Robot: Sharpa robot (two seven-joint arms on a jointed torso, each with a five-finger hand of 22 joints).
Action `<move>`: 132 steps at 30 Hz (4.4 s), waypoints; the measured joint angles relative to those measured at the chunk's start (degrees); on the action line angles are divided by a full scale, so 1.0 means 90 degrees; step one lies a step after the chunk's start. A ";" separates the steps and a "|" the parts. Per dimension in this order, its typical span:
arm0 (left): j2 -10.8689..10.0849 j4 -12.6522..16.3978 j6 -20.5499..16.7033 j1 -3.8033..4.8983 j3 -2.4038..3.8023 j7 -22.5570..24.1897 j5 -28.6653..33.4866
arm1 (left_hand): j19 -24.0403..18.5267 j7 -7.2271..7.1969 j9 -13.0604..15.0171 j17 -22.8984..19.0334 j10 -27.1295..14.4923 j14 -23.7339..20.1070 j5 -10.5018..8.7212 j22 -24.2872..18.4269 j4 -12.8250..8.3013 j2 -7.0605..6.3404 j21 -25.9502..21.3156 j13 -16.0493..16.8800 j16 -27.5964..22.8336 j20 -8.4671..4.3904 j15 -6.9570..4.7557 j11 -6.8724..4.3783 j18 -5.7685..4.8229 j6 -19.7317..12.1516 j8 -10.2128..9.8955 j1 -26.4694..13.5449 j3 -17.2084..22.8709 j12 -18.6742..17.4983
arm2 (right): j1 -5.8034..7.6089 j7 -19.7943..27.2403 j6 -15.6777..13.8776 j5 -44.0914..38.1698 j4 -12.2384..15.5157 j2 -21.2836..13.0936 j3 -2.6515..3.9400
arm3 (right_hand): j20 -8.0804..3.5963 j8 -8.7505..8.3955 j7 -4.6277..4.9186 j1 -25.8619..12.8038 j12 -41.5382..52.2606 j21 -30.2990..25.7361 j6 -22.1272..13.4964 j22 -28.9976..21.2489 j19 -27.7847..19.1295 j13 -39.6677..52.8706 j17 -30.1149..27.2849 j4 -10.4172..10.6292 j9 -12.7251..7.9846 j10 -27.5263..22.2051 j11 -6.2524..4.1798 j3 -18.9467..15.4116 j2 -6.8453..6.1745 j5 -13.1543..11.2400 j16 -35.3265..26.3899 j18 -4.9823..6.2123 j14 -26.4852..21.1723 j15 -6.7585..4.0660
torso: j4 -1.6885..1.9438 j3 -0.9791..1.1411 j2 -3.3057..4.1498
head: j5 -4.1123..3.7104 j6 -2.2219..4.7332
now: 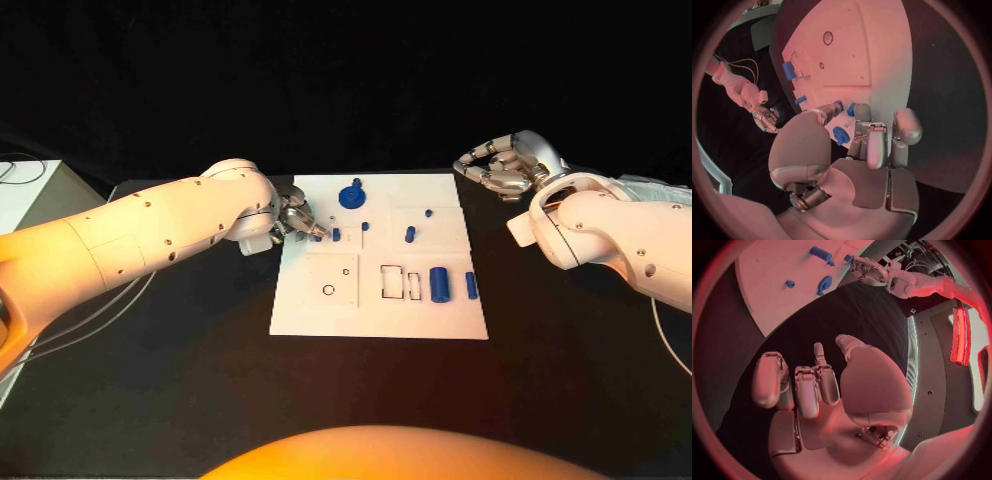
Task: Assemble the parts on the task board
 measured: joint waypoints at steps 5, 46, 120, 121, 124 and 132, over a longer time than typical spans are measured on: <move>-0.0086 0.0059 0.0000 -0.0035 0.0098 -0.0037 0.0000 | 0.0000 0.0022 -0.0008 0.0000 0.0000 -0.0022 0.0000 0.0013 0.0135 0.0016 0.0000 0.0010 0.0000 0.0000 0.0022 0.0000 0.0000 -0.0023 0.0024 0.0074 -0.0184 0.0052 | -0.0005 0.0001 0.0000 0.0004 0.0005 -0.0005 0.0000 | 0.0000 0.0000 0.0000 0.0000 0.0000 0.0000 0.0000 0.0000 0.0000 0.0000 0.0000 0.0000 0.0000 0.0000 0.0000 0.0000 0.0000 0.0000 0.0000 0.0000 0.0000 0.0000 | 0.0001 0.0004 0.0001 | 0.0000 0.0005; 0.0348 0.0147 -0.2336 -0.0388 0.0254 0.3330 -0.0976 | -0.2506 0.0526 -0.1718 -0.3425 -0.2194 -0.2761 -0.0075 -0.2166 -0.1034 -0.0014 -0.2016 -0.1961 -0.1776 0.0505 0.0664 0.0671 0.0519 -0.0555 -0.0969 0.2390 0.0406 -0.1789 | -0.0023 0.0056 -0.0037 0.0052 -0.0006 -0.0004 0.0000 | 0.0022 0.0028 0.0017 0.0033 -0.0896 -0.0933 -0.0131 -0.0700 -0.0387 -0.0002 0.0000 -0.0017 0.0012 -0.0058 0.0058 -0.0017 0.0033 0.0025 -0.0457 0.0101 0.0000 0.0000 | -0.0006 0.0001 0.0006 | -0.0150 0.0269; 0.1332 -0.0903 -0.1845 -0.0423 0.0090 0.2842 -0.2897 | -0.1629 0.0353 -0.2343 -0.2174 -0.0777 -0.1217 -0.0112 -0.1056 -0.1708 0.0146 -0.0701 -0.2705 -0.0385 0.0347 0.0424 0.0488 0.0503 0.0951 -0.1988 0.2616 0.0881 -0.2774 | -0.0020 0.0176 -0.0127 0.0139 0.0048 0.0051 0.0001 | 0.0022 0.0050 0.0037 0.0067 -0.1070 -0.1098 -0.0150 -0.0815 -0.0432 -0.0003 0.0000 -0.0017 0.0021 -0.0136 0.0046 -0.0017 0.0067 0.0051 -0.0518 0.0197 0.0000 0.0000 | -0.0021 0.0000 0.0025 | -0.0209 0.0233; 0.1331 -0.0901 -0.1864 -0.0424 0.0090 0.2864 -0.2890 | -0.1600 0.0331 -0.2337 -0.2117 -0.0765 -0.1169 -0.0114 -0.0999 -0.1732 0.0179 -0.0641 -0.2706 -0.0375 0.0331 0.0419 0.0500 0.0503 0.0973 -0.2016 0.2649 0.0892 -0.2792 | -0.0020 0.0176 -0.0127 0.0139 0.0047 0.0053 0.0001 | 0.0022 0.0050 0.0037 0.0067 -0.1070 -0.1098 -0.0150 -0.0815 -0.0432 -0.0003 0.0000 -0.0017 0.0021 -0.0136 0.0046 -0.0017 0.0067 0.0051 -0.0518 0.0197 0.0000 0.0000 | -0.0020 0.0000 0.0025 | -0.0209 0.0235; 0.1323 -0.0900 -0.1925 -0.0428 0.0090 0.2907 -0.2869 | -0.1547 0.0342 -0.2314 -0.2020 -0.0738 -0.1116 -0.0115 -0.0907 -0.1791 0.0199 -0.0561 -0.2707 -0.0344 0.0323 0.0412 0.0527 0.0504 0.1008 -0.2064 0.2670 0.0929 -0.2874 | -0.0021 0.0178 -0.0127 0.0140 0.0044 0.0054 0.0001 | 0.0022 0.0050 0.0037 0.0067 -0.1070 -0.1098 -0.0150 -0.0815 -0.0432 -0.0004 0.0000 -0.0017 0.0021 -0.0136 0.0046 -0.0017 0.0067 0.0051 -0.0518 0.0198 0.0000 0.0000 | -0.0020 -0.0002 0.0025 | -0.0209 0.0244; 0.1209 -0.0775 -0.2159 -0.0504 0.0105 0.3001 -0.2771 | -0.1498 0.0354 -0.2322 -0.1930 -0.0584 -0.1036 -0.0116 -0.0809 -0.1828 0.0274 -0.0488 -0.2725 -0.0319 0.0321 0.0438 0.0476 0.0503 0.1042 -0.2193 0.2674 0.0952 -0.3031 | -0.0021 0.0182 -0.0126 0.0142 0.0036 0.0065 0.0001 | 0.0022 0.0050 0.0037 0.0067 -0.1070 -0.1098 -0.0150 -0.0816 -0.0432 -0.0003 0.0000 -0.0017 0.0021 -0.0135 0.0046 -0.0017 0.0067 0.0051 -0.0518 0.0197 0.0000 0.0000 | -0.0021 -0.0009 0.0024 | -0.0195 0.0273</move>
